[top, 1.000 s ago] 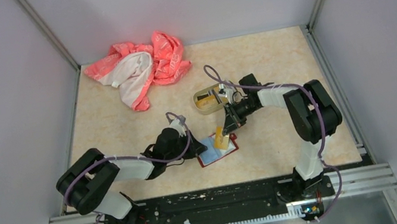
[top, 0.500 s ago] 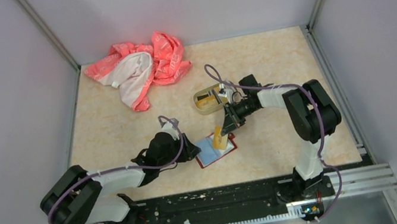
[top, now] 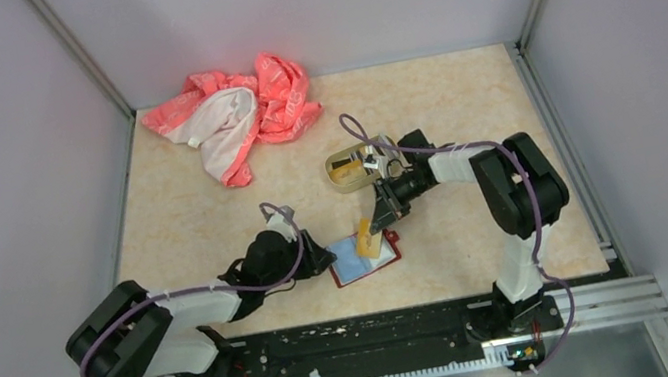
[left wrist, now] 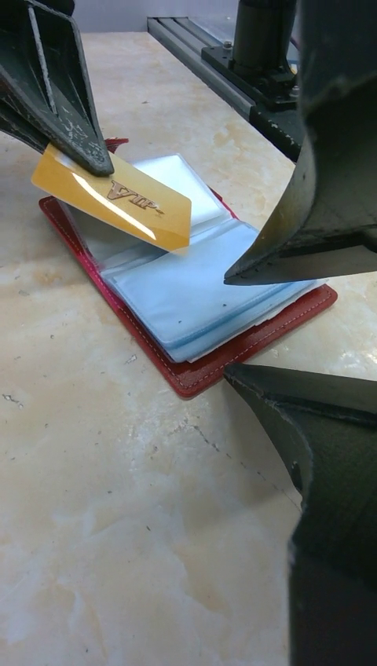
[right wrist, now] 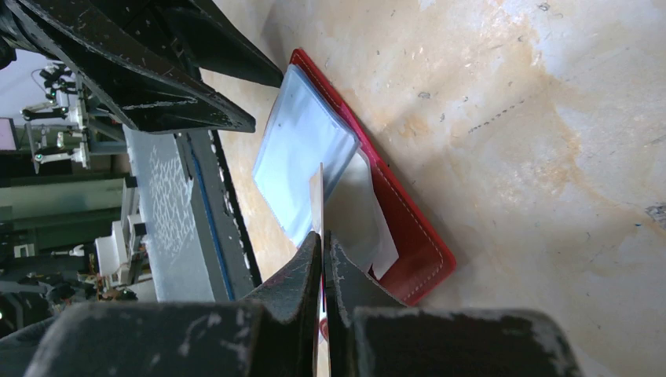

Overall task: Put the credit cards into the card holder
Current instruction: Insert the credit card into the card holder.

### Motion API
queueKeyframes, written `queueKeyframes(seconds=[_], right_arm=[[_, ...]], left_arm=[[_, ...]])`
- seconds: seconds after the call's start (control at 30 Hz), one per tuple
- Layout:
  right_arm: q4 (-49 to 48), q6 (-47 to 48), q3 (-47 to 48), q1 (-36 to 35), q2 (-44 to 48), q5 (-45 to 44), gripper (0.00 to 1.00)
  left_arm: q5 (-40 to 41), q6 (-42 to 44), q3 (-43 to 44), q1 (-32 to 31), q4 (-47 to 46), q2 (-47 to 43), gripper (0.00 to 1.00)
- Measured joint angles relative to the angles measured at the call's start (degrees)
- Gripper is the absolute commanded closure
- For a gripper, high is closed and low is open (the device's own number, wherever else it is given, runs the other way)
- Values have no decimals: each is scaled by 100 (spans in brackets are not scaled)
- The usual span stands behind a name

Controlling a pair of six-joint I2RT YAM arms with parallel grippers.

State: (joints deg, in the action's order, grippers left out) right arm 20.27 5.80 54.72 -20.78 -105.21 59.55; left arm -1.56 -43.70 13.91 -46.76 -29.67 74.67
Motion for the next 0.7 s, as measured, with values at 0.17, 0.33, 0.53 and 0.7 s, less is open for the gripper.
queueKeyframes(seconds=[0.17,0.33,0.53,0.7], right_arm=[[4,-66,0,-24,0,-7,100],[-72,-262,-122,-24,0,-133,100],[354,-164,-140,-24,-52,-337,100],[645,-87,-140,-46,-146,-380,100]], left_arm=[[0,-63,140,0,-101,273,60],[74,-37,417,-2,50,531,60],[188,70,612,-4,247,621,60],[361,229,542,-9,481,350,57]])
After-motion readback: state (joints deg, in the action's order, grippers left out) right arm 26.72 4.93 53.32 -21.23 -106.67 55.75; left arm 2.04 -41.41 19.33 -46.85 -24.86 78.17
